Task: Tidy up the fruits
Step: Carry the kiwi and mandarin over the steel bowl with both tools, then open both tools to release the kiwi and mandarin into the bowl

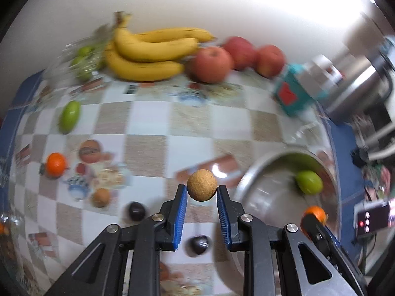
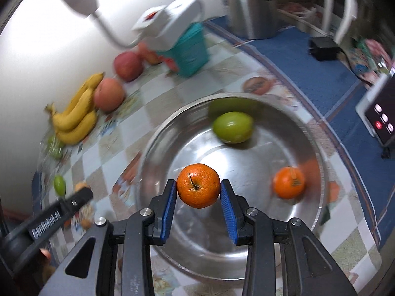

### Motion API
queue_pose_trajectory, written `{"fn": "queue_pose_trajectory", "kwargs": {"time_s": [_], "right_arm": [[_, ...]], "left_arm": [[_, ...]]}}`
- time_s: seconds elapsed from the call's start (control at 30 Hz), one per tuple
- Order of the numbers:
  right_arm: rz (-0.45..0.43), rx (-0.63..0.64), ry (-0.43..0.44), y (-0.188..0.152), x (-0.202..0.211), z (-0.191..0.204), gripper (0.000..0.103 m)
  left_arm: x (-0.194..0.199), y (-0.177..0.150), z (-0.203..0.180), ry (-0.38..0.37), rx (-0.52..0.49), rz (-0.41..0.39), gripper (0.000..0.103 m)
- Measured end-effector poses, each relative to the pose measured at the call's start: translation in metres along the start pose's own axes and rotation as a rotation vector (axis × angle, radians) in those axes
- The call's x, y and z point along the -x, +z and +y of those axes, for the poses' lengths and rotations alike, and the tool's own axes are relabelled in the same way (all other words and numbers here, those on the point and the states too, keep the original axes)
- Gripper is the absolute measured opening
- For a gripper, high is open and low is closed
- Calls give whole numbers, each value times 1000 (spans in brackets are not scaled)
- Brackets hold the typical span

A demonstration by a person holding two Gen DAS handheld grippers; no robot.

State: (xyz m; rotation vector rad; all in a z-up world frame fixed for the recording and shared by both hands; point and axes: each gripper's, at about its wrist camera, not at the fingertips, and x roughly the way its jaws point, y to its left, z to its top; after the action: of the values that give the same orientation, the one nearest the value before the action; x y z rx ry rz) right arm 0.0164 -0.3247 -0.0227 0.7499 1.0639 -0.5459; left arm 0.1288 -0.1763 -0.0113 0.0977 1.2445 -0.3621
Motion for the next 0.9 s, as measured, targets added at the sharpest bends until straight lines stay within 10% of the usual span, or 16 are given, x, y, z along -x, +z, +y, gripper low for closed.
{"fn": "queue_pose_trajectory", "kwargs": {"time_s": [0.9], "right_arm": [[-40, -199, -143, 5, -11, -52, 38]], "left_arm": [[-39, -24, -63, -92, -185, 110, 27]]}}
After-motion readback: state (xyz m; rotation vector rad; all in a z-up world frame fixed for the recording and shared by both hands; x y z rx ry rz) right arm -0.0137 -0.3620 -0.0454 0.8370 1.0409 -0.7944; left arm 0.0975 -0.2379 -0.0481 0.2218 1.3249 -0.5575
